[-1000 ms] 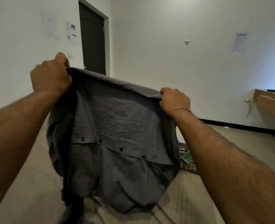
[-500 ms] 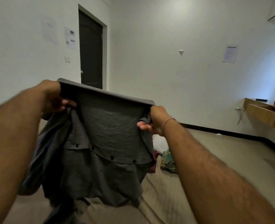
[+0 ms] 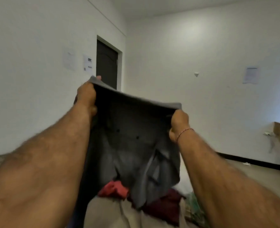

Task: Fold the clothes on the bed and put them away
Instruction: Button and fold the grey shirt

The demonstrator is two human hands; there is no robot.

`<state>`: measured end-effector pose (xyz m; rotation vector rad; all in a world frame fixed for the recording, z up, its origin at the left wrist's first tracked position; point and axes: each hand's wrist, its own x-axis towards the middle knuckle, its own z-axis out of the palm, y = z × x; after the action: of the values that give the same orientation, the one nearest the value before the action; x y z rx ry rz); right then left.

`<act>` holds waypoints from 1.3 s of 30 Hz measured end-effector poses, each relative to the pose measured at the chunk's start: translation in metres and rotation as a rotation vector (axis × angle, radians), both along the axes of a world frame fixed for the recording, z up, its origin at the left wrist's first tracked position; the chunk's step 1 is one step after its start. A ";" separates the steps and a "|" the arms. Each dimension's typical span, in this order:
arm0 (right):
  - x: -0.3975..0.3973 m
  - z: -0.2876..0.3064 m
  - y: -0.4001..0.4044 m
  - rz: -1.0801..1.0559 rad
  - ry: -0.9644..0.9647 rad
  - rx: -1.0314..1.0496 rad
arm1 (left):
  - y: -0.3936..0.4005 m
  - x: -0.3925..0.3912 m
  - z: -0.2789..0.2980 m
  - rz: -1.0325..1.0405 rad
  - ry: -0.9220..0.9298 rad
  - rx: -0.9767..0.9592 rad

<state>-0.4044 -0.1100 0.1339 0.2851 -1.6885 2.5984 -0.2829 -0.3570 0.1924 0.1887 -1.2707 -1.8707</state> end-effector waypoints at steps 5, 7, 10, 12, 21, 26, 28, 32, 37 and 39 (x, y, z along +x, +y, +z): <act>-0.003 0.091 0.015 0.066 0.225 -0.224 | 0.006 0.018 0.098 0.002 0.202 -0.365; 0.004 0.089 0.024 0.062 0.264 -0.222 | 0.001 0.030 0.095 0.118 0.171 -0.492; 0.015 0.048 0.038 0.015 0.285 -0.228 | -0.013 0.049 0.042 0.297 0.106 -0.755; 0.028 -0.012 0.052 0.004 0.256 -0.138 | -0.015 0.074 -0.033 0.279 -0.049 -0.887; 0.110 -0.369 0.203 0.180 0.271 1.375 | 0.031 0.234 -0.382 -0.140 -1.388 -1.713; 0.178 -0.452 0.253 0.421 0.192 1.970 | 0.070 0.254 -0.430 -0.545 -1.659 -1.808; 0.183 -0.449 0.260 0.390 0.129 1.974 | 0.080 0.249 -0.423 -0.618 -1.689 -1.848; 0.190 -0.431 0.266 0.421 0.139 2.143 | 0.074 0.242 -0.405 -0.725 -1.697 -1.680; 0.197 -0.399 0.263 0.474 0.262 2.226 | 0.059 0.240 -0.401 -0.167 -1.538 -1.546; 0.189 -0.388 0.235 0.371 0.375 1.988 | 0.086 0.217 -0.408 0.093 -1.221 -1.441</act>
<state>-0.2158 0.1249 -0.2544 0.9277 -3.2350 -0.1023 -0.0664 -0.2707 -0.2154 0.5889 -2.9607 -0.2041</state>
